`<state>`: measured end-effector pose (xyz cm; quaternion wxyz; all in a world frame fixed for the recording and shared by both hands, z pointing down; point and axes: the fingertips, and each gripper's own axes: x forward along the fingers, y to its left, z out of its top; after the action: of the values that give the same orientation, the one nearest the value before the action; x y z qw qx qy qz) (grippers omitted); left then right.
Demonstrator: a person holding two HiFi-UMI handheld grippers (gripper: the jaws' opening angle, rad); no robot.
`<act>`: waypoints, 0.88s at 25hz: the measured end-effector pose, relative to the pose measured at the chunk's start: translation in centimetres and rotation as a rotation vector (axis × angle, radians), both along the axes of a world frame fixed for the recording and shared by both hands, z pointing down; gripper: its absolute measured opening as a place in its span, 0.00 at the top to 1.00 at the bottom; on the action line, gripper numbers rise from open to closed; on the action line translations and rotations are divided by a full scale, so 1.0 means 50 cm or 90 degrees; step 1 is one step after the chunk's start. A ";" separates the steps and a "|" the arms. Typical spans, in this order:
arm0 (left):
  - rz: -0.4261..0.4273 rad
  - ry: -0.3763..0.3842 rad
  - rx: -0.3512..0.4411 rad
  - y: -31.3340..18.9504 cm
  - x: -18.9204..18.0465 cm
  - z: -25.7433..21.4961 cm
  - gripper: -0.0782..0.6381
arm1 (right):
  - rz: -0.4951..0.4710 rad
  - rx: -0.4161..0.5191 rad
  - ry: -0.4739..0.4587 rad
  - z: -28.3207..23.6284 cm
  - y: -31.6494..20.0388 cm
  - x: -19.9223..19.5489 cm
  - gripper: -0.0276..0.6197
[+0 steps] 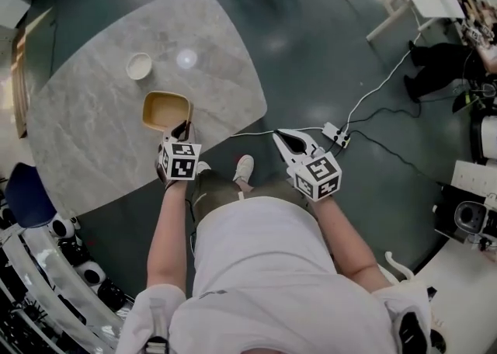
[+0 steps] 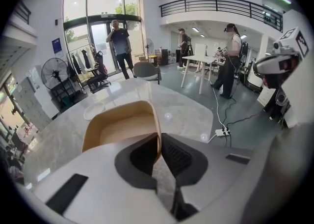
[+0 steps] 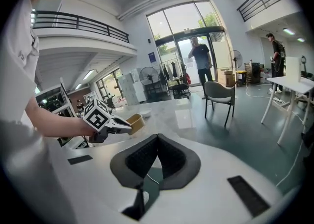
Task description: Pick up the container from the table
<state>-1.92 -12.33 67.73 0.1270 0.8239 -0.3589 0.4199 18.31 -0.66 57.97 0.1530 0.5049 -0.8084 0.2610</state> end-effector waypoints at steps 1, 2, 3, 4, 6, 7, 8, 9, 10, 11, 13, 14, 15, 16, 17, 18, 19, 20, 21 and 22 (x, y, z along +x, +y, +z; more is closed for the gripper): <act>-0.009 0.006 0.003 0.002 -0.008 -0.012 0.85 | -0.011 0.004 -0.002 -0.004 -0.008 -0.010 0.94; -0.017 0.012 0.006 0.004 -0.016 -0.025 0.85 | -0.022 0.009 -0.004 -0.008 -0.018 -0.020 0.94; -0.024 0.018 0.009 0.006 -0.024 -0.038 0.85 | -0.034 0.014 -0.006 -0.012 -0.028 -0.030 0.94; -0.032 0.024 0.010 0.009 -0.033 -0.050 0.85 | -0.046 0.018 -0.008 -0.015 -0.038 -0.041 0.94; -0.047 0.035 0.010 0.016 -0.053 -0.075 0.85 | -0.067 0.025 -0.010 -0.021 -0.057 -0.066 0.94; -0.054 0.040 0.011 0.019 -0.064 -0.088 0.85 | -0.076 0.028 -0.011 -0.025 -0.066 -0.080 0.94; -0.059 0.045 0.014 0.020 -0.075 -0.100 0.85 | -0.085 0.031 -0.012 -0.028 -0.075 -0.094 0.94; -0.063 0.049 0.020 0.020 -0.088 -0.113 0.85 | -0.094 0.035 -0.012 -0.032 -0.084 -0.108 0.94; -0.068 0.054 0.029 0.019 -0.100 -0.126 0.85 | -0.102 0.038 -0.014 -0.036 -0.094 -0.121 0.94; -0.074 0.061 0.039 0.015 -0.112 -0.140 0.85 | -0.110 0.043 -0.015 -0.042 -0.104 -0.134 0.94; -0.087 0.075 0.061 0.007 -0.134 -0.171 0.85 | -0.126 0.054 -0.018 -0.055 -0.126 -0.157 0.94; -0.095 0.081 0.068 0.004 -0.147 -0.187 0.85 | -0.133 0.060 -0.019 -0.063 -0.137 -0.170 0.94; -0.103 0.087 0.074 0.002 -0.160 -0.204 0.85 | -0.141 0.068 -0.020 -0.073 -0.148 -0.185 0.94; -0.112 0.093 0.082 0.000 -0.175 -0.221 0.85 | -0.149 0.077 -0.019 -0.084 -0.159 -0.200 0.94; -0.120 0.100 0.092 -0.004 -0.190 -0.240 0.85 | -0.160 0.087 -0.019 -0.095 -0.171 -0.217 0.94; -0.130 0.106 0.103 -0.008 -0.205 -0.258 0.85 | -0.170 0.097 -0.019 -0.106 -0.183 -0.234 0.94; -0.140 0.112 0.114 -0.011 -0.221 -0.275 0.85 | -0.181 0.107 -0.019 -0.117 -0.194 -0.250 0.94; -0.151 0.118 0.124 -0.013 -0.237 -0.293 0.85 | -0.190 0.116 -0.021 -0.129 -0.203 -0.265 0.94; -0.162 0.125 0.135 -0.013 -0.251 -0.310 0.85 | -0.199 0.124 -0.023 -0.141 -0.210 -0.280 0.94; -0.172 0.132 0.146 -0.011 -0.264 -0.327 0.85 | -0.207 0.132 -0.026 -0.154 -0.215 -0.293 0.94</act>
<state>-15.10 -12.90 51.38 0.1236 0.8161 -0.4969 0.2682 3.67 -11.42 50.28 0.1234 0.3756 -0.9048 0.1583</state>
